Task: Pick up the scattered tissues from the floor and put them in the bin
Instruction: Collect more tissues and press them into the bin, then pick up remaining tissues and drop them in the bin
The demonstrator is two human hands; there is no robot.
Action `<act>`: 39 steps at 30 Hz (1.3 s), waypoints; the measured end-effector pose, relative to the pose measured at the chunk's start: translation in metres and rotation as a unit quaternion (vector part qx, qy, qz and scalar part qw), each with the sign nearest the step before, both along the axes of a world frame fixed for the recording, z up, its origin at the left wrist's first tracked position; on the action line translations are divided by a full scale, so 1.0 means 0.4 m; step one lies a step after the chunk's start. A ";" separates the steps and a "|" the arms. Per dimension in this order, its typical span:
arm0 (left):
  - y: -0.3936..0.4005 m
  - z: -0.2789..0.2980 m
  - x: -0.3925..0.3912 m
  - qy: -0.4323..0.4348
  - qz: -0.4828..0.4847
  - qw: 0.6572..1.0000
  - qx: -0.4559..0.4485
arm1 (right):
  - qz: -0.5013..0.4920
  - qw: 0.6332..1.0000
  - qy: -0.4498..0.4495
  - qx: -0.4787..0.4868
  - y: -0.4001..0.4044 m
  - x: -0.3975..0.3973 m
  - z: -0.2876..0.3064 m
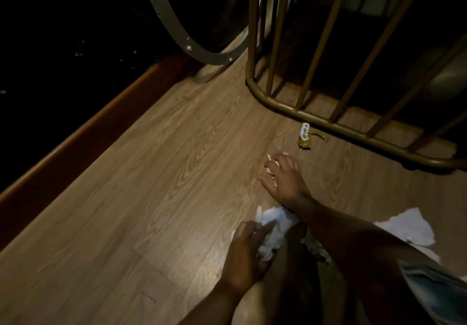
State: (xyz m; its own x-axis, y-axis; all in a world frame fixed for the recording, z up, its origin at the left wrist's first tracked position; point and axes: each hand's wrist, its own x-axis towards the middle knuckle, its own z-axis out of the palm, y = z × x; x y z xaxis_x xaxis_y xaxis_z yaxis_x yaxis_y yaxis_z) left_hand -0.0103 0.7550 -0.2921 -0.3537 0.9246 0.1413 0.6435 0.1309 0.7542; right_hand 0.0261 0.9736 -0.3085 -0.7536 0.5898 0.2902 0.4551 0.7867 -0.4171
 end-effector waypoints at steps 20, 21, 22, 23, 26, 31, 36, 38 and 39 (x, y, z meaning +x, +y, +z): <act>0.094 0.013 -0.131 -0.106 0.270 0.957 -0.016 | -0.278 0.945 0.022 -0.168 0.173 -0.018 0.071; 0.093 0.016 -0.129 -0.077 0.246 0.966 -0.022 | -0.269 0.950 0.014 -0.160 0.161 -0.018 0.072; 0.092 0.019 -0.127 -0.051 0.221 0.973 -0.026 | -0.265 0.951 0.007 -0.156 0.147 -0.018 0.074; 0.088 0.020 -0.128 -0.034 0.198 0.979 -0.034 | -0.267 0.951 0.004 -0.158 0.131 -0.019 0.076; 0.076 0.034 -0.147 0.001 0.127 0.987 -0.096 | -0.280 0.943 -0.007 -0.179 0.083 -0.030 0.084; 0.037 0.082 -0.225 -0.008 0.177 0.974 -0.140 | -0.368 0.897 -0.024 -0.245 0.031 -0.056 0.118; -0.081 0.152 -0.329 -0.085 0.262 0.955 -0.111 | -0.295 0.912 -0.052 -0.280 -0.059 -0.099 0.175; -0.136 0.198 -0.365 -0.106 0.296 0.946 -0.082 | -0.214 0.939 -0.065 -0.261 -0.131 -0.150 0.213; -0.163 0.221 -0.381 -0.116 0.321 0.938 -0.068 | -0.162 0.953 -0.065 -0.246 -0.171 -0.178 0.236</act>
